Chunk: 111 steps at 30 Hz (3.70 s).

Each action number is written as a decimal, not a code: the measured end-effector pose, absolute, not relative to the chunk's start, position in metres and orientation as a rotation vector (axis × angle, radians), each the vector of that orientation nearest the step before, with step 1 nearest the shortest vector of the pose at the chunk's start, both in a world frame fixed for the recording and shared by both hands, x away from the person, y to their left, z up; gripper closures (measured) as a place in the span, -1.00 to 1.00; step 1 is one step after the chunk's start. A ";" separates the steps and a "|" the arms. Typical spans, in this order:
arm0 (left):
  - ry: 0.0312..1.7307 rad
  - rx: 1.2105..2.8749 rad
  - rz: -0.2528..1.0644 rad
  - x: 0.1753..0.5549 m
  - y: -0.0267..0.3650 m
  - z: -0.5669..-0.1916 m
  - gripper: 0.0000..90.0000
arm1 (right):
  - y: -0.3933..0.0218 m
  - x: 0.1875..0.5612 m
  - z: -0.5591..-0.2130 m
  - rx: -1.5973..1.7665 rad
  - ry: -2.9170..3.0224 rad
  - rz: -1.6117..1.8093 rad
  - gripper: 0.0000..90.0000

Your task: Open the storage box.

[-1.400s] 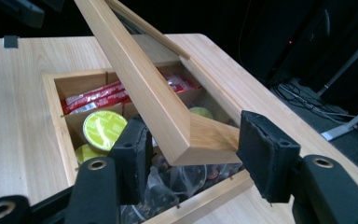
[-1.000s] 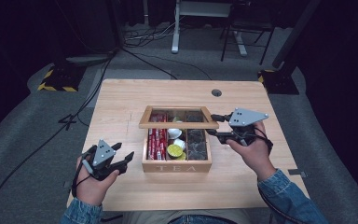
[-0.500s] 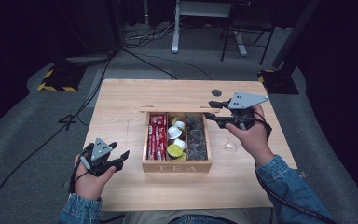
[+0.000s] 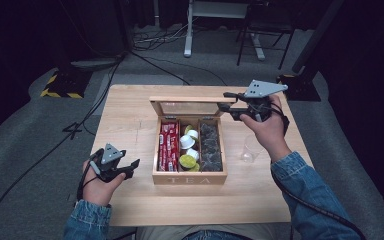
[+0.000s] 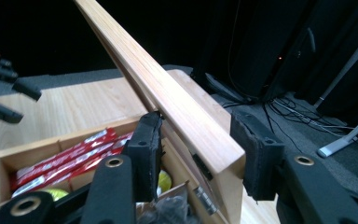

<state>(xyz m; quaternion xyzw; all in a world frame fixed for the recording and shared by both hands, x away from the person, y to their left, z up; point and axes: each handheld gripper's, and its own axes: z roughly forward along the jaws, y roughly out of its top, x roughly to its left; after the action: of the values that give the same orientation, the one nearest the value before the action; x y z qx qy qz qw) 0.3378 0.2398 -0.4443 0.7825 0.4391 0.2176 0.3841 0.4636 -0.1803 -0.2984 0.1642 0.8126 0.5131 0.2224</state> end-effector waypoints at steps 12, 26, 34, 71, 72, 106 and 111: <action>1.141 2.009 0.540 0.344 0.244 -0.453 -0.14 | -0.177 0.491 -0.289 0.502 2.194 1.423 0.20; 1.147 2.011 0.535 0.346 0.244 -0.455 -0.14 | -0.173 0.516 -0.283 0.554 2.168 1.414 0.16; 1.145 2.016 0.537 0.346 0.244 -0.456 -0.14 | -0.170 0.532 -0.288 0.610 2.147 1.393 0.22; 1.142 2.020 0.530 0.348 0.243 -0.458 -0.15 | -0.162 0.571 -0.333 0.842 2.125 1.341 0.03; 1.142 2.020 0.530 0.348 0.243 -0.458 -0.15 | -0.162 0.571 -0.333 0.842 2.125 1.341 0.03; 1.143 2.030 0.512 0.351 0.243 -0.461 -0.16 | -0.170 0.581 -0.351 0.994 2.118 1.319 -0.26; 1.142 2.032 0.496 0.355 0.242 -0.460 -0.17 | -0.179 0.573 -0.342 0.984 2.126 1.332 -0.28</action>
<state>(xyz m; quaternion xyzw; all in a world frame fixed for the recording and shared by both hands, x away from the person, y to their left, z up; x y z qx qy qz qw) 0.3547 0.2418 -0.4605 0.7921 0.4450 0.1933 0.3704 0.5726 -0.1785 -0.3422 0.3560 0.7692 0.4821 0.2216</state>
